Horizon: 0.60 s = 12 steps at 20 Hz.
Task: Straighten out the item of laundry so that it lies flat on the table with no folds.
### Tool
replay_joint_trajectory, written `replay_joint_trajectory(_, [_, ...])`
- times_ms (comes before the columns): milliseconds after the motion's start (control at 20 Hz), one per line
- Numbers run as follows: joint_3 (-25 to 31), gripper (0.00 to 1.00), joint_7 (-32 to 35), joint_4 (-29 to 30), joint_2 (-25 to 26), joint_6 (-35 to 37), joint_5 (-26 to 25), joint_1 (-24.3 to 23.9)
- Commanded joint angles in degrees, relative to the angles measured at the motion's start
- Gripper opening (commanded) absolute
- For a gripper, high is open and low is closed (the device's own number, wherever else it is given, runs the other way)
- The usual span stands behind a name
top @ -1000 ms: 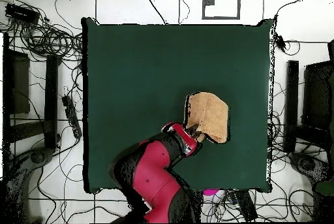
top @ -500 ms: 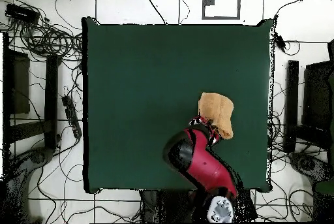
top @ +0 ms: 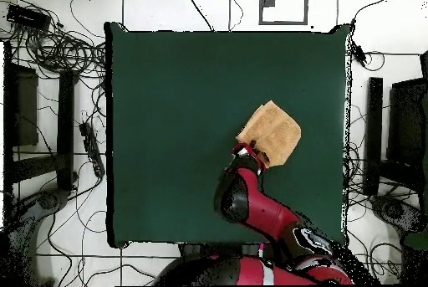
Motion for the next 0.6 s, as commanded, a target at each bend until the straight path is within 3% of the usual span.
replay_joint_trajectory(50, [15.2,0.0,17.1,1.0,2.4,-0.5,-2.4,2.5])
replay_joint_trajectory(200, [15.0,0.0,17.2,0.5,2.4,-0.6,-3.4,3.1])
replay_joint_trajectory(350, [18.1,0.0,18.6,-1.1,3.3,-1.4,-7.5,0.6])
replay_joint_trajectory(500, [14.4,0.0,15.0,-1.7,2.1,-0.1,-5.1,3.4])
replay_joint_trajectory(600, [9.0,0.0,11.0,-1.0,0.2,3.6,-0.2,7.9])
